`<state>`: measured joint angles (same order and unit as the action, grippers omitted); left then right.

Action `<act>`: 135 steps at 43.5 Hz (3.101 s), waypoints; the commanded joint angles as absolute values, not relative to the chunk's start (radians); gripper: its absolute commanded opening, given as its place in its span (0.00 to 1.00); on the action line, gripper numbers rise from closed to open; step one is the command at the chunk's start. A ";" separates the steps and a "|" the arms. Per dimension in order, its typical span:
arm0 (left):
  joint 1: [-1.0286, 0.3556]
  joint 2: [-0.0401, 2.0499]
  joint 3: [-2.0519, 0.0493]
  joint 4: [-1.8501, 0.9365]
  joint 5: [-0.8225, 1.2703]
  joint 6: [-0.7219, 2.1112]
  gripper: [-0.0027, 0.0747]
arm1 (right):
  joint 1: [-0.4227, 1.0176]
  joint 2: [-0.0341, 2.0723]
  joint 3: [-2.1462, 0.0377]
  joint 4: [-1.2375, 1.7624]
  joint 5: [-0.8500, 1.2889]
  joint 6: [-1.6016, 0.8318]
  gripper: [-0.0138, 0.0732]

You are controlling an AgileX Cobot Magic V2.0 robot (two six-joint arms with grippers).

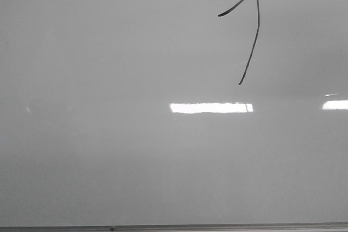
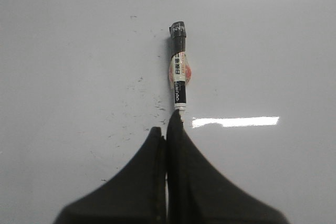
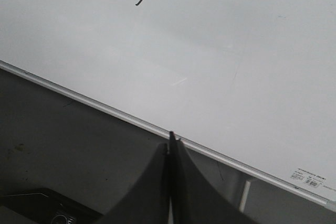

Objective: Write number 7 on whiteboard

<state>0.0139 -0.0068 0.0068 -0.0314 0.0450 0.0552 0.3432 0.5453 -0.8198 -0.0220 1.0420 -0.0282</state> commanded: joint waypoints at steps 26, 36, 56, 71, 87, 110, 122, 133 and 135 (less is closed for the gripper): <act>0.016 -0.021 0.020 -0.040 -0.041 0.057 0.01 | 0.298 0.505 -0.825 -0.027 0.974 -0.027 0.08; 0.016 -0.021 0.020 -0.040 -0.041 0.057 0.01 | 0.123 0.299 -0.580 -0.027 0.649 -0.027 0.08; 0.016 -0.021 0.020 -0.040 -0.041 0.057 0.01 | -0.018 0.025 -0.128 -0.022 0.204 -0.027 0.08; 0.016 -0.020 0.020 -0.040 -0.041 0.057 0.01 | -0.066 -0.029 0.027 -0.020 0.038 -0.026 0.08; 0.016 -0.020 0.020 -0.040 -0.041 0.057 0.01 | -0.066 -0.029 0.024 -0.008 0.006 -0.026 0.08; 0.016 -0.020 0.020 -0.040 -0.041 0.057 0.01 | -0.056 -0.029 0.024 0.020 -0.071 -0.022 0.08; 0.016 -0.020 0.020 -0.040 -0.041 0.057 0.01 | -0.016 -0.029 0.024 0.020 -0.071 -0.022 0.08; 0.016 -0.020 0.020 -0.040 -0.041 0.057 0.01 | 0.014 -0.029 0.024 0.020 -0.068 -0.022 0.08; 0.016 -0.020 0.020 -0.040 -0.041 0.057 0.01 | 0.015 -0.029 0.024 0.020 -0.069 -0.022 0.08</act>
